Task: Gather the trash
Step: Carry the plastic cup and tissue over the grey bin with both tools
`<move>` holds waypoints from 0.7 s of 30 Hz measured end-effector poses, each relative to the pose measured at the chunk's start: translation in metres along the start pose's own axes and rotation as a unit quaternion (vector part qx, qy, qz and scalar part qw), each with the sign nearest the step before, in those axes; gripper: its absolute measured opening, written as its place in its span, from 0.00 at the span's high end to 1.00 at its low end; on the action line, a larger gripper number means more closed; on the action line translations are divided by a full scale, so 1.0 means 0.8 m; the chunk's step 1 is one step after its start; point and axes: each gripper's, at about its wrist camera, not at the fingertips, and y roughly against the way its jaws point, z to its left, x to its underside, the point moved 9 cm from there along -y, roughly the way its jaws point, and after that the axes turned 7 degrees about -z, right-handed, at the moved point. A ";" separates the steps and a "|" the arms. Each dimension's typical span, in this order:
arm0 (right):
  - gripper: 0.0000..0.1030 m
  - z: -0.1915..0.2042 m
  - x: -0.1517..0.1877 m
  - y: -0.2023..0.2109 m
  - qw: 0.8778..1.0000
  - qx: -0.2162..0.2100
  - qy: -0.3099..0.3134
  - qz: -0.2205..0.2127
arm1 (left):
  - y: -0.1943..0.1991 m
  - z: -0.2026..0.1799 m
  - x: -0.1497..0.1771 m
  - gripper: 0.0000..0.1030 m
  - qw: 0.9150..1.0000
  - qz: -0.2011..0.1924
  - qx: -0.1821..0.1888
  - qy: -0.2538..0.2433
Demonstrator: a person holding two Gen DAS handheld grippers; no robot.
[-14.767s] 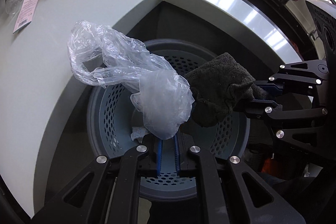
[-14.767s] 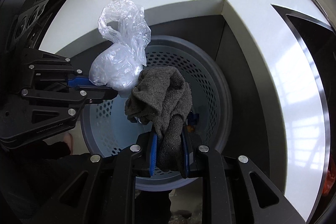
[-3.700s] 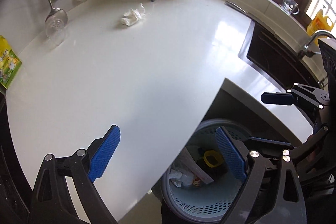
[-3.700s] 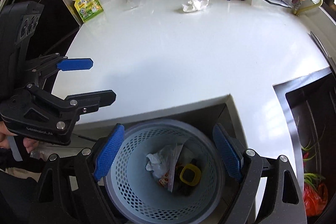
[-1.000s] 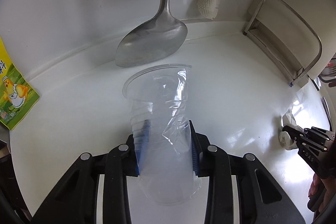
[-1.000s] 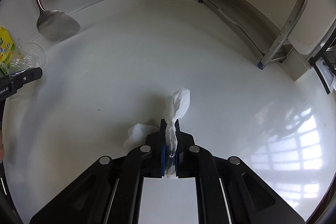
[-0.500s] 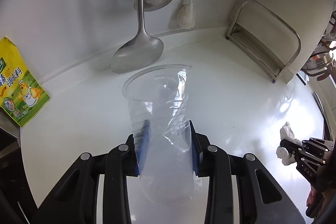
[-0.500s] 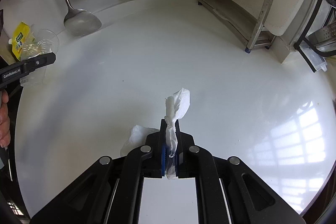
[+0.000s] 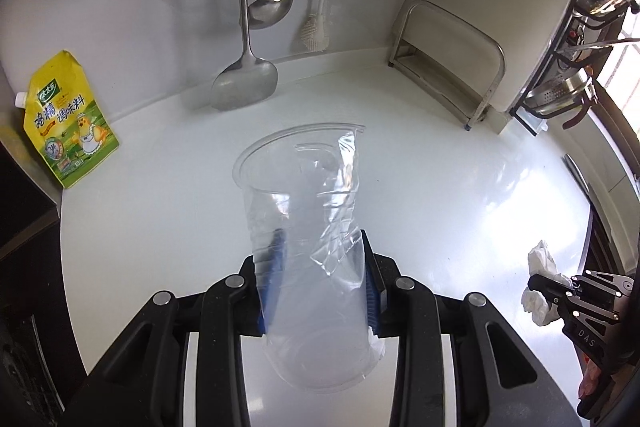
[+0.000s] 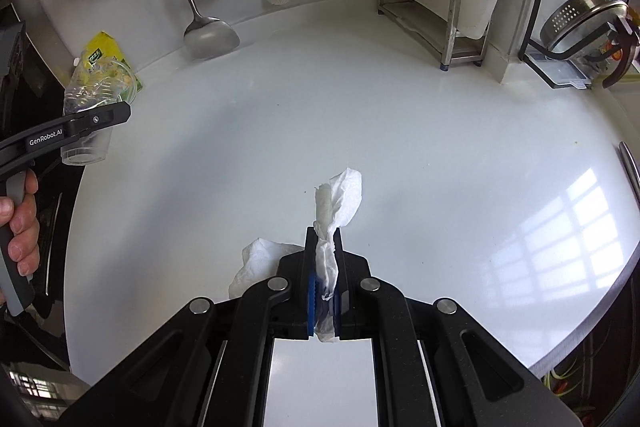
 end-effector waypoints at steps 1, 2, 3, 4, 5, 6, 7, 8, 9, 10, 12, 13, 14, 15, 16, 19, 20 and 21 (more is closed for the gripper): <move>0.94 0.001 0.008 0.008 1.000 -0.002 0.002 0.000 | 0.009 -0.005 0.008 0.68 1.000 -0.001 -0.001 -0.002; 0.94 0.001 0.015 0.013 1.000 -0.005 0.003 0.001 | 0.016 -0.010 0.016 0.68 1.000 -0.001 -0.001 -0.002; 0.94 0.001 0.022 0.018 1.000 -0.007 0.005 0.002 | 0.023 -0.016 0.024 0.68 1.000 0.001 0.000 -0.001; 0.94 0.002 0.030 0.025 1.000 -0.009 0.006 0.002 | 0.029 -0.021 0.032 0.68 1.000 0.002 0.000 0.000; 0.94 0.002 0.037 0.032 1.000 -0.011 0.006 0.002 | 0.036 -0.026 0.040 0.68 1.000 0.002 0.000 0.000; 0.94 0.002 0.044 0.038 1.000 -0.013 0.006 0.003 | 0.043 -0.031 0.048 0.67 1.000 0.003 0.000 -0.001; 0.94 0.003 0.052 0.044 1.000 -0.014 0.007 0.003 | 0.050 -0.036 0.055 0.67 1.000 0.004 0.000 -0.002; 0.94 0.004 0.060 0.051 1.000 -0.016 0.008 0.003 | 0.056 -0.042 0.064 0.67 1.000 0.005 0.000 -0.002; 0.94 0.005 0.068 0.056 1.000 -0.018 0.009 0.004 | 0.061 -0.047 0.072 0.67 1.000 0.007 0.001 -0.003; 0.94 0.007 0.075 0.061 1.000 -0.020 0.010 0.005 | 0.067 -0.052 0.080 0.67 1.000 0.008 0.001 -0.005; 0.94 0.011 0.093 0.071 1.000 -0.023 0.017 0.008 | 0.078 -0.063 0.098 0.67 1.000 0.011 0.002 -0.008; 0.94 0.012 0.101 0.075 0.999 -0.024 0.019 0.010 | 0.084 -0.069 0.106 0.67 1.000 0.012 0.003 -0.010; 0.94 0.013 0.109 0.080 0.999 -0.026 0.021 0.012 | 0.088 -0.074 0.114 0.67 1.000 0.014 0.003 -0.011; 0.94 0.015 0.117 0.084 0.999 -0.027 0.023 0.013 | 0.093 -0.079 0.122 0.67 1.000 0.016 0.005 -0.012; 0.94 0.016 0.125 0.088 0.999 -0.028 0.024 0.015 | 0.097 -0.084 0.129 0.67 1.000 0.017 0.006 -0.013; 0.94 0.018 0.148 0.100 0.999 -0.032 0.026 0.019 | 0.109 -0.099 0.151 0.67 1.000 0.022 0.010 -0.018; 0.94 0.019 0.157 0.103 0.999 -0.033 0.027 0.020 | 0.112 -0.104 0.157 0.67 0.999 0.024 0.012 -0.020; 0.94 0.020 0.164 0.106 0.999 -0.033 0.028 0.022 | 0.116 -0.110 0.164 0.67 0.999 0.025 0.014 -0.023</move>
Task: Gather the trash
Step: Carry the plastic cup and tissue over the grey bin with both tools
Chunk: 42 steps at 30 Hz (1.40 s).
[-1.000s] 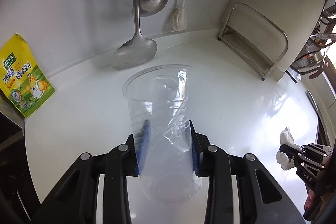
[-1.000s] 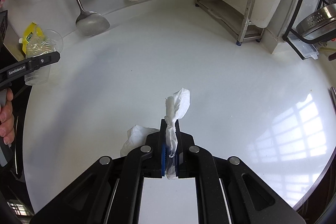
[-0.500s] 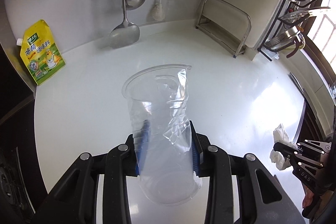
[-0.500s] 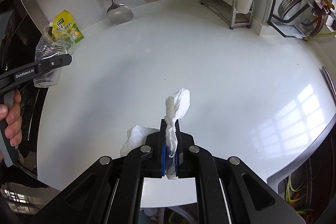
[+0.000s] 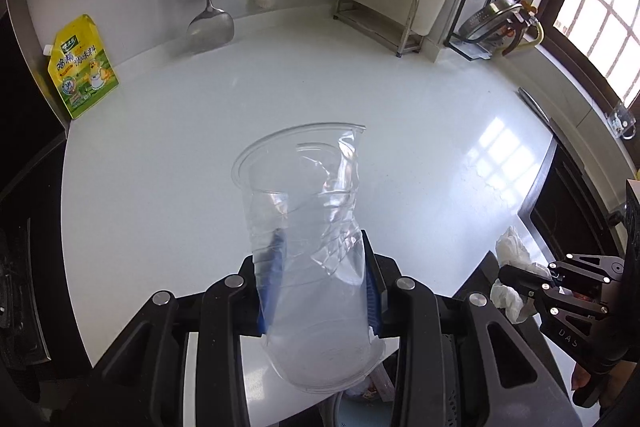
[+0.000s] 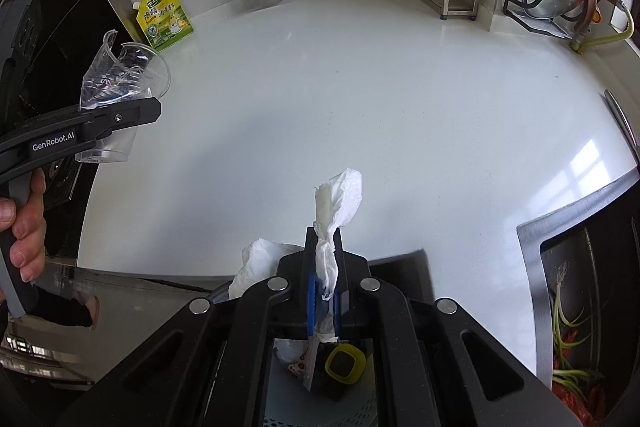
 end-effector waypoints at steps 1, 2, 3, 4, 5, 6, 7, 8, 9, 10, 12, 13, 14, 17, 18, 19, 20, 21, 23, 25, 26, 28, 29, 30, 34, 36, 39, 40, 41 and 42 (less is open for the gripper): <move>0.94 0.001 0.008 0.003 1.000 0.000 0.000 0.001 | 0.003 -0.006 0.007 0.67 1.000 0.001 0.002 -0.003; 0.94 0.002 0.016 0.006 1.000 -0.001 -0.001 0.003 | 0.005 -0.011 0.013 0.67 1.000 0.003 0.004 -0.005; 0.94 0.003 0.023 0.008 1.000 -0.001 -0.002 0.005 | 0.007 -0.016 0.018 0.67 1.000 0.005 0.006 -0.007; 0.94 0.003 0.031 0.011 1.000 -0.001 -0.003 0.006 | 0.008 -0.021 0.025 0.67 1.000 0.007 0.008 -0.010; 0.94 0.004 0.038 0.014 1.000 -0.002 -0.004 0.008 | 0.009 -0.026 0.031 0.67 1.000 0.009 0.011 -0.013; 0.94 0.004 0.045 0.016 1.000 -0.002 -0.006 0.010 | 0.010 -0.031 0.037 0.67 1.000 0.012 0.013 -0.016; 0.94 0.003 0.052 0.018 1.000 -0.002 -0.008 0.012 | 0.010 -0.035 0.043 0.67 1.000 0.015 0.015 -0.019; 0.94 0.003 0.059 0.020 1.000 -0.002 -0.010 0.014 | 0.010 -0.040 0.049 0.67 0.999 0.017 0.018 -0.022; 0.94 0.003 0.066 0.022 1.000 -0.002 -0.012 0.016 | 0.010 -0.044 0.055 0.67 0.999 0.020 0.020 -0.025; 0.94 0.003 0.073 0.023 1.000 -0.001 -0.014 0.019 | 0.010 -0.049 0.062 0.67 0.999 0.023 0.022 -0.027; 0.94 0.001 0.086 0.025 1.000 0.001 -0.017 0.023 | 0.010 -0.058 0.074 0.67 0.999 0.030 0.028 -0.033; 0.94 0.001 0.091 0.026 0.999 0.001 -0.019 0.026 | 0.010 -0.063 0.081 0.67 0.998 0.033 0.032 -0.036; 0.94 0.001 0.097 0.027 0.999 0.001 -0.021 0.028 | 0.009 -0.068 0.087 0.67 0.998 0.037 0.035 -0.039; 0.94 0.003 0.117 0.027 0.999 0.002 -0.026 0.039 | 0.006 -0.084 0.109 0.67 0.996 0.054 0.049 -0.049; 0.94 0.005 0.125 0.027 0.999 0.002 -0.025 0.044 | 0.004 -0.089 0.117 0.67 0.995 0.061 0.055 -0.054; 0.94 0.006 0.133 0.026 0.999 0.003 -0.025 0.048 | 0.003 -0.094 0.126 0.67 0.994 0.068 0.059 -0.060; 0.94 0.008 0.142 0.025 0.998 0.004 -0.025 0.054 | 0.002 -0.099 0.135 0.67 0.993 0.075 0.063 -0.067; 0.94 0.010 0.150 0.023 0.998 0.004 -0.027 0.061 | 0.000 -0.104 0.145 0.67 0.992 0.084 0.068 -0.072; 0.94 0.014 0.168 0.018 0.997 0.005 -0.031 0.073 | -0.005 -0.114 0.166 0.67 0.988 0.105 0.081 -0.082; 0.94 0.015 0.182 0.014 0.996 0.006 -0.033 0.085 | -0.011 -0.123 0.185 0.66 0.983 0.128 0.093 -0.089; 0.94 0.015 0.188 0.012 0.995 0.007 -0.034 0.089 | -0.014 -0.126 0.192 0.66 0.982 0.137 0.096 -0.092; 0.94 0.014 0.196 0.009 0.995 0.010 -0.037 0.097 | -0.020 -0.131 0.205 0.66 0.978 0.152 0.106 -0.094; 0.94 0.013 0.197 0.007 0.994 0.012 -0.037 0.100 | -0.022 -0.133 0.210 0.66 0.977 0.159 0.109 -0.095; 0.94 0.012 0.199 0.006 0.994 0.014 -0.037 0.104 | -0.024 -0.134 0.214 0.66 0.976 0.162 0.110 -0.098; 0.94 0.010 0.206 -0.001 0.992 0.019 -0.040 0.117 | -0.034 -0.141 0.227 0.66 0.972 0.179 0.116 -0.103; 0.94 0.011 0.210 -0.004 0.991 0.020 -0.039 0.123 | -0.040 -0.141 0.231 0.66 0.970 0.184 0.116 -0.107; 0.94 0.013 0.216 -0.009 0.990 0.021 -0.038 0.133 | -0.048 -0.143 0.239 0.66 0.968 0.193 0.117 -0.114; 0.94 0.014 0.218 -0.011 0.990 0.021 -0.037 0.136 | -0.050 -0.144 0.242 0.66 0.967 0.196 0.117 -0.116; 0.94 0.015 0.220 -0.013 0.989 0.021 -0.038 0.139 | -0.053 -0.144 0.245 0.66 0.966 0.199 0.117 -0.118; 0.94 0.015 0.222 -0.015 0.989 0.021 -0.038 0.143 | -0.054 -0.143 0.249 0.66 0.965 0.201 0.116 -0.120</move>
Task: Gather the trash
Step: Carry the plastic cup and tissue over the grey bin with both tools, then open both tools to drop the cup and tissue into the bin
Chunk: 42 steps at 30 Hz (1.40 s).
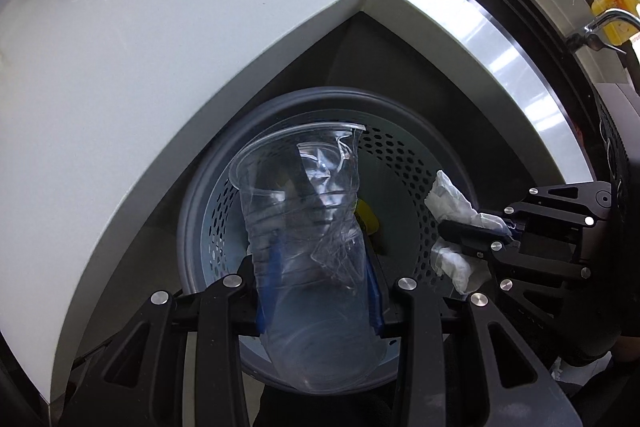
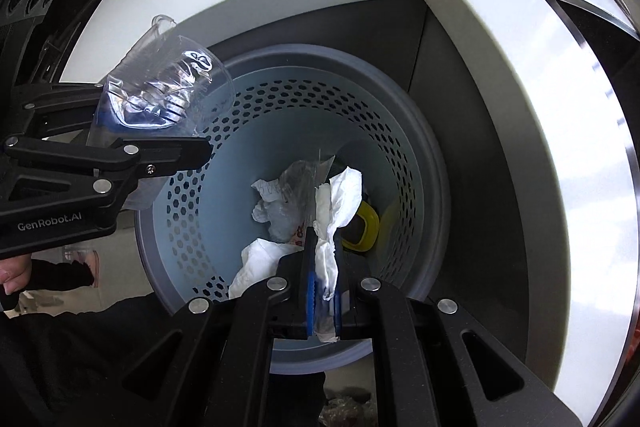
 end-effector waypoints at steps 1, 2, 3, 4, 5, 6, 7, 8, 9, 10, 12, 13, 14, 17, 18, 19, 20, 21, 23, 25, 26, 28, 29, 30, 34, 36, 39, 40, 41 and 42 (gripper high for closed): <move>0.94 -0.001 0.000 -0.002 1.000 0.001 0.000 0.003 | -0.003 0.000 0.002 0.66 1.000 0.003 -0.001 -0.002; 0.94 0.000 0.000 -0.004 1.000 0.002 -0.001 0.006 | -0.006 0.001 0.003 0.66 1.000 0.005 -0.001 -0.003; 0.94 0.001 0.000 -0.007 1.000 0.002 -0.002 0.009 | -0.009 0.001 0.004 0.66 1.000 0.008 -0.002 -0.004; 0.94 0.001 -0.001 -0.010 1.000 0.003 -0.002 0.013 | -0.012 0.002 0.005 0.66 1.000 0.011 -0.002 -0.005; 0.94 0.000 -0.008 -0.014 1.000 0.004 -0.002 0.016 | -0.015 0.001 0.005 0.66 1.000 0.015 -0.002 -0.007; 0.94 -0.001 -0.013 -0.017 1.000 0.004 -0.002 0.018 | -0.018 0.002 0.006 0.66 1.000 0.017 -0.003 -0.008; 0.94 -0.001 -0.013 -0.018 1.000 0.005 -0.002 0.021 | -0.021 0.002 0.007 0.66 1.000 0.020 -0.003 -0.010; 0.94 -0.002 -0.013 -0.019 1.000 0.007 -0.002 0.024 | -0.024 0.002 0.007 0.66 1.000 0.022 -0.004 -0.012; 0.94 -0.003 -0.013 -0.022 1.000 0.007 -0.001 0.026 | -0.027 0.002 0.007 0.66 1.000 0.025 -0.005 -0.013; 0.94 -0.005 -0.010 -0.023 1.000 0.008 -0.001 0.028 | -0.029 0.002 0.008 0.66 0.999 0.028 -0.006 -0.014; 0.94 -0.004 -0.012 -0.025 0.999 0.010 0.000 0.031 | -0.034 -0.001 0.006 0.66 0.999 0.031 -0.006 -0.017; 0.93 -0.005 -0.014 -0.026 0.999 0.011 0.001 0.033 | -0.035 0.002 0.007 0.66 0.999 0.032 -0.005 -0.018; 0.93 0.000 -0.015 -0.029 0.999 0.013 0.001 0.035 | -0.035 0.001 0.006 0.66 0.999 0.032 -0.005 -0.020; 0.93 0.003 -0.014 -0.036 0.999 0.016 0.003 0.039 | -0.038 0.001 0.006 0.65 0.999 0.033 -0.004 -0.023; 0.93 0.003 -0.014 -0.037 0.999 0.017 0.004 0.040 | -0.037 -0.001 0.007 0.65 0.999 0.033 -0.006 -0.022; 0.93 0.005 -0.013 -0.037 0.999 0.018 0.004 0.041 | -0.039 -0.001 0.008 0.65 0.999 0.034 -0.005 -0.023; 0.92 0.006 -0.012 -0.039 0.999 0.019 0.004 0.041 | -0.041 -0.001 0.008 0.65 0.999 0.037 -0.005 -0.023; 0.92 0.007 -0.013 -0.039 0.999 0.019 0.004 0.042 | -0.042 -0.002 0.009 0.64 0.999 0.038 -0.005 -0.024; 0.92 0.009 -0.015 -0.041 0.999 0.020 0.005 0.042 | -0.044 -0.003 0.008 0.64 0.999 0.039 -0.004 -0.024; 0.92 0.009 -0.015 -0.043 0.999 0.021 0.006 0.043 | -0.047 -0.003 0.007 0.60 0.999 0.039 -0.006 -0.024; 0.89 0.009 -0.015 -0.043 0.999 0.023 0.009 0.044 | -0.047 -0.001 0.006 0.58 0.999 0.037 -0.006 -0.022; 0.87 0.010 -0.015 -0.044 0.998 0.027 0.016 0.045 | -0.052 0.002 0.005 0.48 0.999 0.033 -0.010 -0.020; 0.82 0.009 -0.013 -0.045 0.998 0.026 0.016 0.046 | -0.051 0.003 0.005 0.48 0.999 0.032 -0.014 -0.021; 0.73 0.009 -0.013 -0.045 0.999 0.025 0.015 0.045 | -0.051 0.002 0.005 0.45 0.999 0.031 -0.017 -0.022; 0.51 0.010 -0.012 -0.043 0.999 0.019 0.014 0.038 | -0.047 0.003 0.003 0.43 0.999 0.025 -0.027 -0.029; 0.45 0.011 -0.011 -0.042 0.999 0.013 0.012 0.035 | -0.045 0.001 0.005 0.40 0.999 0.022 -0.029 -0.032; 0.41 0.013 -0.011 -0.042 0.999 0.010 0.013 0.034 | -0.040 -0.001 0.004 0.40 0.999 0.019 -0.032 -0.035; 0.40 0.014 -0.011 -0.041 0.999 0.008 0.012 0.033 | -0.035 0.001 0.003 0.40 0.999 0.018 -0.032 -0.036; 0.39 0.014 -0.011 -0.039 0.999 0.007 0.011 0.031 | -0.034 0.001 0.003 0.40 0.999 0.017 -0.032 -0.036; 0.37 0.016 -0.010 -0.038 1.000 0.005 0.009 0.028 | -0.033 0.001 0.003 0.39 0.999 0.016 -0.030 -0.036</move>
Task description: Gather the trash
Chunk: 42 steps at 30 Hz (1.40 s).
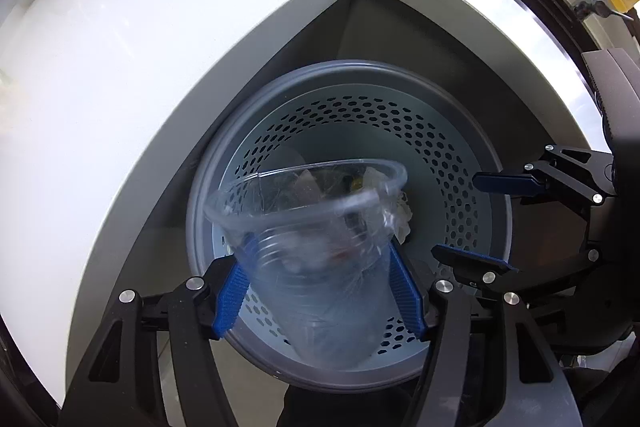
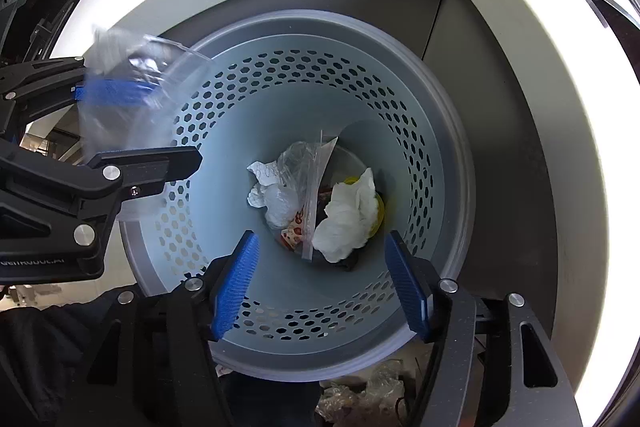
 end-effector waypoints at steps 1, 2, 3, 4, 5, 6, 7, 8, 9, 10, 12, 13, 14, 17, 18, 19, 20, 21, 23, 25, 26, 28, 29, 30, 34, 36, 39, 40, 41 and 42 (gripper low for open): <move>0.35 0.000 0.000 0.001 1.000 -0.003 -0.003 -0.002 | 0.001 -0.001 0.001 0.38 1.000 0.000 0.001 0.001; 0.34 0.001 0.000 0.003 1.000 -0.004 -0.005 -0.005 | 0.002 -0.001 0.001 0.38 1.000 -0.001 0.001 0.001; 0.34 0.000 -0.001 0.004 1.000 -0.004 -0.005 -0.007 | 0.002 0.000 0.001 0.38 1.000 -0.001 0.003 0.002; 0.34 -0.001 0.000 0.011 1.000 -0.004 -0.004 -0.009 | 0.003 0.002 0.000 0.38 1.000 -0.002 0.005 0.002; 0.34 0.000 0.000 0.014 1.000 -0.004 -0.003 -0.009 | 0.005 0.003 0.000 0.38 1.000 -0.003 0.006 0.002; 0.34 0.000 0.000 0.016 1.000 -0.003 -0.003 -0.011 | 0.009 0.005 0.001 0.38 1.000 -0.004 0.009 0.002; 0.34 0.000 0.000 0.019 1.000 -0.003 -0.003 -0.013 | 0.010 0.004 0.001 0.38 1.000 -0.004 0.011 0.002; 0.33 0.000 -0.001 0.022 1.000 -0.003 -0.003 -0.015 | 0.018 0.003 0.000 0.38 1.000 -0.005 0.014 0.003; 0.33 0.000 -0.002 0.024 1.000 -0.003 -0.004 -0.016 | 0.023 0.003 -0.001 0.38 1.000 -0.005 0.016 0.003; 0.33 0.000 -0.002 0.026 1.000 -0.003 -0.004 -0.019 | 0.025 0.001 -0.001 0.38 1.000 -0.006 0.017 0.003; 0.33 0.000 -0.003 0.035 1.000 -0.004 -0.003 -0.021 | 0.026 -0.001 0.000 0.38 1.000 -0.006 0.024 0.006; 0.33 0.000 -0.003 0.037 1.000 -0.003 -0.002 -0.021 | 0.026 -0.002 0.000 0.38 1.000 -0.006 0.024 0.006; 0.33 0.001 -0.005 0.038 1.000 -0.002 -0.002 -0.022 | 0.027 -0.002 0.000 0.38 1.000 -0.006 0.026 0.007; 0.33 0.000 -0.006 0.042 1.000 -0.002 -0.002 -0.020 | 0.027 -0.004 0.000 0.38 0.999 -0.005 0.032 0.011; 0.33 0.000 -0.006 0.042 1.000 -0.003 -0.003 -0.019 | 0.028 -0.004 0.001 0.38 0.999 -0.005 0.033 0.011; 0.33 0.000 -0.006 0.042 1.000 -0.004 -0.002 -0.019 | 0.029 -0.004 0.001 0.37 0.999 -0.005 0.034 0.013; 0.33 0.001 -0.007 0.043 1.000 -0.003 -0.002 -0.019 | 0.029 -0.004 0.001 0.36 0.999 -0.005 0.035 0.014; 0.33 0.001 -0.007 0.043 1.000 -0.004 -0.003 -0.019 | 0.030 -0.003 0.002 0.36 0.999 -0.005 0.036 0.014; 0.33 0.002 -0.007 0.042 1.000 -0.005 -0.004 -0.018 | 0.030 -0.003 0.002 0.35 0.999 -0.004 0.039 0.017; 0.33 0.002 -0.008 0.042 1.000 -0.005 -0.005 -0.019 | 0.031 -0.002 0.002 0.31 0.999 -0.004 0.038 0.018; 0.33 0.002 -0.008 0.042 1.000 -0.006 -0.006 -0.019 | 0.031 -0.001 0.001 0.31 0.999 -0.004 0.037 0.018; 0.32 0.002 -0.007 0.041 1.000 -0.006 -0.006 -0.017 | 0.033 0.000 0.001 0.28 0.999 -0.007 0.036 0.019; 0.31 0.002 -0.006 0.040 1.000 -0.006 -0.007 -0.015 | 0.034 0.001 0.001 0.28 0.999 -0.007 0.037 0.021; 0.31 0.002 -0.006 0.039 1.000 -0.007 -0.006 -0.013 | 0.034 0.002 0.000 0.28 0.999 -0.008 0.038 0.023; 0.30 0.005 -0.002 0.036 1.000 -0.008 -0.004 -0.007 | 0.037 0.003 0.001 0.26 0.999 -0.010 0.037 0.024; 0.30 0.007 -0.001 0.037 1.000 -0.009 -0.002 -0.008 | 0.036 0.003 0.001 0.26 0.999 -0.012 0.038 0.025; 0.30 0.008 -0.003 0.041 1.000 -0.008 -0.002 -0.012 | 0.039 0.004 0.000 0.25 0.999 -0.016 0.038 0.027; 0.30 0.008 -0.003 0.042 1.000 -0.007 -0.003 -0.013 | 0.039 0.004 -0.001 0.25 0.999 -0.017 0.038 0.028; 0.29 0.008 -0.004 0.044 1.000 -0.006 -0.003 -0.016 | 0.040 0.005 -0.001 0.25 0.999 -0.018 0.037 0.028; 0.29 0.008 -0.005 0.046 1.000 -0.005 -0.004 -0.018 | 0.041 0.006 -0.001 0.25 0.999 -0.019 0.036 0.029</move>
